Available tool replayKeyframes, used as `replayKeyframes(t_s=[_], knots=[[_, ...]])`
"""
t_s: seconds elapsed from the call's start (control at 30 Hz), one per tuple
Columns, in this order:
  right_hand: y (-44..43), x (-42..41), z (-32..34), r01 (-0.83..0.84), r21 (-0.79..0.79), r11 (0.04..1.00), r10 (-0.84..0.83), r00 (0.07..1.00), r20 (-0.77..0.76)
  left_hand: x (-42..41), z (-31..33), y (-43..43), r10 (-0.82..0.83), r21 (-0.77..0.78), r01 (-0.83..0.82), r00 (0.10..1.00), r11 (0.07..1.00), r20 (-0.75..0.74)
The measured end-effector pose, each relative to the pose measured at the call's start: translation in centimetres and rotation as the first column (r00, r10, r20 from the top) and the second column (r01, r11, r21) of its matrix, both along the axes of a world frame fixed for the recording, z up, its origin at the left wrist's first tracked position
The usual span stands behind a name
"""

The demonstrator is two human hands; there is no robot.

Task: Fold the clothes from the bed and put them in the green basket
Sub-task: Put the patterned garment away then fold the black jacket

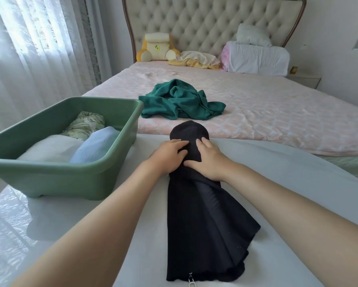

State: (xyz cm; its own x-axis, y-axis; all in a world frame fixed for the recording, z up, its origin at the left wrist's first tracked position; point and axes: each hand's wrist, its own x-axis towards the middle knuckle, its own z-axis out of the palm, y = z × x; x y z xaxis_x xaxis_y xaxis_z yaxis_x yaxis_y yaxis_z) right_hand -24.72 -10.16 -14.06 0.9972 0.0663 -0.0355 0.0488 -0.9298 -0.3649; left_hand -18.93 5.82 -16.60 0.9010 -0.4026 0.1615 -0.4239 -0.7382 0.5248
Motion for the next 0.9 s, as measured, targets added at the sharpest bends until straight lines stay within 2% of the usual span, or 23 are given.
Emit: replayKeyframes(t_s=[0.2, 0.33, 0.4, 0.5, 0.67, 0.73, 0.8, 0.83, 0.87, 0.9], knots=[[-2.3, -6.2, 1.2, 0.017, 0.102, 0.995, -0.015, 1.000, -0.017, -3.9, 1.9, -0.5, -0.047, 0.216, 0.009, 0.984, 0.976, 0.171], [-3.1, -9.6, 1.6, 0.052, 0.123, 0.991, -0.041, 0.995, -0.089, -8.1, 2.9, -0.5, -0.094, 0.244, 0.017, 0.946, 0.970, 0.309], [-3.1, -10.8, 1.7, 0.069, 0.157, 0.985, -0.042, 0.984, -0.172, -10.5, 3.3, -0.5, -0.120, 0.230, 0.050, 0.946, 0.972, 0.301], [-3.2, -12.0, 1.6, 0.103, 0.204, 0.974, -0.053, 0.970, -0.238, -13.7, 3.6, -0.1, -0.203, 0.243, 0.161, 0.966, 0.957, 0.159], [-2.7, -13.1, 2.7, 0.079, 0.230, 0.970, -0.036, 0.981, -0.189, -16.7, 2.8, 1.1, -0.278, 0.338, 0.337, 0.937, 0.879, -0.211], [-2.3, -13.2, 3.1, 0.068, 0.305, 0.950, -0.013, 0.984, -0.179, -16.8, 3.0, 1.3, -0.273, 0.305, 0.345, 0.928, 0.888, -0.255], [-1.7, -13.4, 3.2, 0.053, 0.420, 0.906, 0.019, 0.986, -0.167, -16.7, 3.7, 1.2, -0.169, 0.182, 0.224, 0.947, 0.957, -0.273], [-1.3, -13.5, 3.2, 0.031, 0.480, 0.877, 0.055, 0.985, -0.164, -16.6, 4.2, 1.3, -0.079, 0.057, 0.103, 0.943, 0.993, -0.323], [-0.7, -13.8, 3.2, 0.001, 0.536, 0.844, 0.103, 0.981, -0.165, -16.7, 4.7, 1.4, -0.008, -0.098, -0.036, 0.909, 0.995, -0.417], [-0.2, -14.0, 3.2, -0.032, 0.576, 0.817, 0.163, 0.971, -0.177, -16.7, 5.3, 1.7, 0.017, -0.239, -0.170, 0.846, 0.956, -0.533]])
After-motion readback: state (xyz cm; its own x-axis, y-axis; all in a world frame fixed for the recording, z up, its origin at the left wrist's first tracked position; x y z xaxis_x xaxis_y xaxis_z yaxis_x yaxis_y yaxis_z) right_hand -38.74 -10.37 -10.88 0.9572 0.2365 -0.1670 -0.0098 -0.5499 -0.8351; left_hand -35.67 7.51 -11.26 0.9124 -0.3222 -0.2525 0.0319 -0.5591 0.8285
